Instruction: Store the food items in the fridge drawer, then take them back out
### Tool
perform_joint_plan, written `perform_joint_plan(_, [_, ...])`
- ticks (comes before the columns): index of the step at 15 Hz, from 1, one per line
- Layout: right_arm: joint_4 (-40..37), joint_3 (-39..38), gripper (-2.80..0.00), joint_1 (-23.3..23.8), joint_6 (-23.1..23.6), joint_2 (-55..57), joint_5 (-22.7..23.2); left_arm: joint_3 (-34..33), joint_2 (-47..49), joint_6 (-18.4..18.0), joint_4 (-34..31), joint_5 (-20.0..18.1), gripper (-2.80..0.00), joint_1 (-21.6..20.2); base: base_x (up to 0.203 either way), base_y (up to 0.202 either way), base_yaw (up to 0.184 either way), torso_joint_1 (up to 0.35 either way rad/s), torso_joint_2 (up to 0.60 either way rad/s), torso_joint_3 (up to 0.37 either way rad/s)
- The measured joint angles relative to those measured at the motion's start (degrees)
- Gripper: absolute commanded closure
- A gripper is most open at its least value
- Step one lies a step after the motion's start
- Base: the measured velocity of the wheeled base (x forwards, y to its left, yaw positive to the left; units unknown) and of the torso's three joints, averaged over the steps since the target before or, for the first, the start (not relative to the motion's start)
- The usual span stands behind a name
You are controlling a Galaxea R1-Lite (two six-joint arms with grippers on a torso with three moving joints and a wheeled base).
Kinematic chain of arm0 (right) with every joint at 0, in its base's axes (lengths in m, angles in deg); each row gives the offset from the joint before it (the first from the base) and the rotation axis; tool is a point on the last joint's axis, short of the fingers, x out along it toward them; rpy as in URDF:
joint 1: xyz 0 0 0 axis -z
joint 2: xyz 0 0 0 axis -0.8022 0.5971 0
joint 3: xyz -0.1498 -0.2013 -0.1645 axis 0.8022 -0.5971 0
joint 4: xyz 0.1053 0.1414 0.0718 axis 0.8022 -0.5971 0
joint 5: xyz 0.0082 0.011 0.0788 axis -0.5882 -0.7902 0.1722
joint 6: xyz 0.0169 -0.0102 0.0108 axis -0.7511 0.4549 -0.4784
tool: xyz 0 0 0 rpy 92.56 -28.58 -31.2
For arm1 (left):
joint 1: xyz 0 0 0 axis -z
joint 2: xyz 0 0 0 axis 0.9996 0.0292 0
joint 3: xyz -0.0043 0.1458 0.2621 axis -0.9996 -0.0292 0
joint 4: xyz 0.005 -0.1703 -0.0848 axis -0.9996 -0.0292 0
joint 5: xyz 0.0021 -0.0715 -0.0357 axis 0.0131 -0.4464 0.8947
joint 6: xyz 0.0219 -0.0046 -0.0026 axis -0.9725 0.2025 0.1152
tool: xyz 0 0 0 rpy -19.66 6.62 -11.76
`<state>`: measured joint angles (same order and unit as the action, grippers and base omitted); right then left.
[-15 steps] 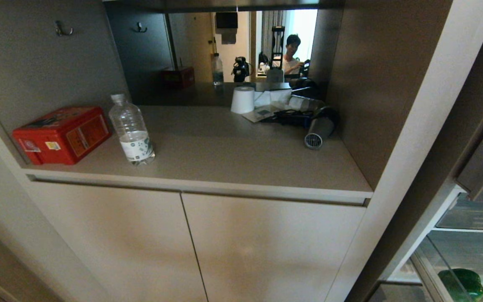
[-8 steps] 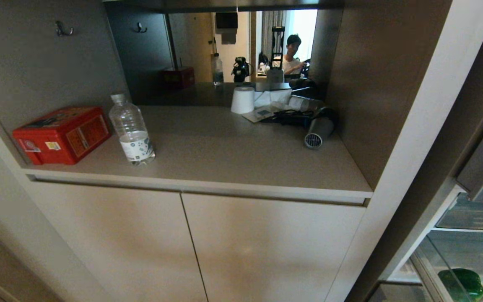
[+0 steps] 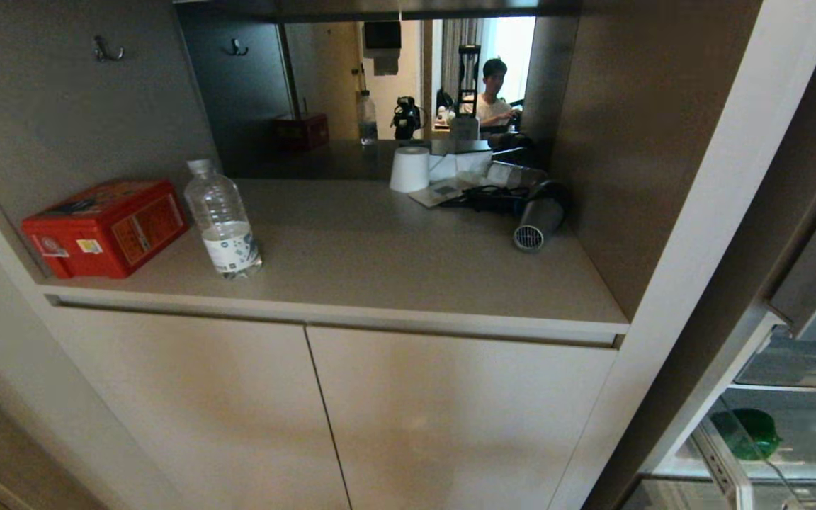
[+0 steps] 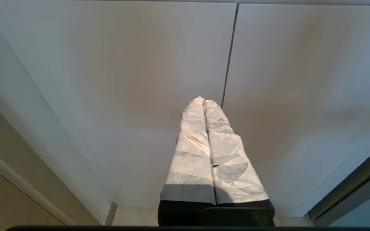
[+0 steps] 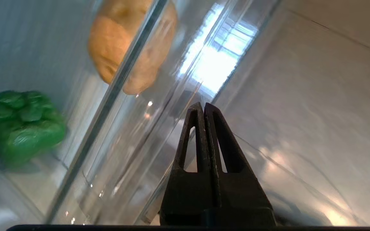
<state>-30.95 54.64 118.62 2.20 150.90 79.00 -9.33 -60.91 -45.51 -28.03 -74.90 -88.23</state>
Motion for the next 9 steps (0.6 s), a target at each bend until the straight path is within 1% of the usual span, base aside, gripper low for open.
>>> perform_joint_plan(2, [3.3,3.9,0.0,-5.2,-4.4,3.8,0.9,0.0,0.0,0.0,0.0,0.0,0.0,0.0,0.0,0.0,0.0,0.0,0.0,0.0])
perform_joint_plan(4, [6.5,7.9,0.0,-8.8,-7.4,7.2,4.4,0.0,0.0,0.0,0.0,0.0,0.0,0.0,0.0,0.0,0.0,0.0,0.0,0.0])
perform_joint_plan(6, [9.0,12.2,0.0,-11.3,-10.4,10.1,5.7,0.0,0.0,0.0,0.0,0.0,0.0,0.0,0.0,0.0,0.0,0.0,0.0,0.0])
perform_joint_plan(9, [13.1,16.5,0.0,-14.1,-12.2,13.9,6.1,0.0,0.0,0.0,0.0,0.0,0.0,0.0,0.0,0.0,0.0,0.0,0.0,0.0])
